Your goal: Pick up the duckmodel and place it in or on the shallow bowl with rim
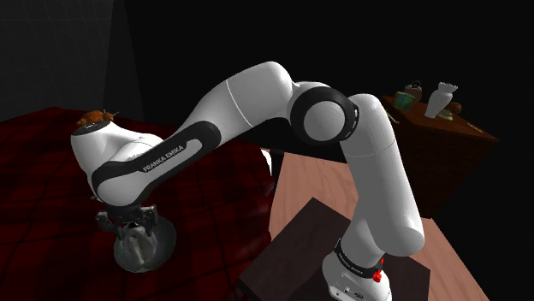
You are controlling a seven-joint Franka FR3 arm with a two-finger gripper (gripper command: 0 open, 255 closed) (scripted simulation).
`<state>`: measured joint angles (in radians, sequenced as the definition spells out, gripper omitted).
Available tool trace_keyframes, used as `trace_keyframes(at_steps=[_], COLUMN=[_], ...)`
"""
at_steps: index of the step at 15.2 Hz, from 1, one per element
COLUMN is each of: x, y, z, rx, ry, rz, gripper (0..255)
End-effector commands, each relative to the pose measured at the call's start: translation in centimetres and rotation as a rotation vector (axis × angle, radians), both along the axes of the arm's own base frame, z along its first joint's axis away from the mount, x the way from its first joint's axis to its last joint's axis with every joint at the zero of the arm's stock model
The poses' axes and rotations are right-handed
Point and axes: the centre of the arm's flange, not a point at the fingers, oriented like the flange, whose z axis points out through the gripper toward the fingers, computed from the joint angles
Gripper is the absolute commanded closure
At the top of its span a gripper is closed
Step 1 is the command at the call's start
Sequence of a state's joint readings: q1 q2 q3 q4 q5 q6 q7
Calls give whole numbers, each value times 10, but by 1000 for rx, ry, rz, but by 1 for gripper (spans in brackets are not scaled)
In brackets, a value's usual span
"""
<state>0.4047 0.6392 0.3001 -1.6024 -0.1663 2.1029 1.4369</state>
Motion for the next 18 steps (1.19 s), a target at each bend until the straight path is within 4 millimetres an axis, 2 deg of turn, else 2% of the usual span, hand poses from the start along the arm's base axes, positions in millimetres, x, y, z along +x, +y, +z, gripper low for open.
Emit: trace_keyframes(at_steps=[1, 2, 3, 8, 12, 18], x=[0, 0, 0, 0, 5, 5], y=[0, 0, 0, 0, 2, 2], z=[0, 0, 0, 0, 49, 49], rx=[0, 0, 0, 0, 0, 0], ry=[0, 0, 0, 0, 0, 0], rz=[0, 0, 0, 0, 0, 0], gripper=[255, 255, 0, 0, 0, 0])
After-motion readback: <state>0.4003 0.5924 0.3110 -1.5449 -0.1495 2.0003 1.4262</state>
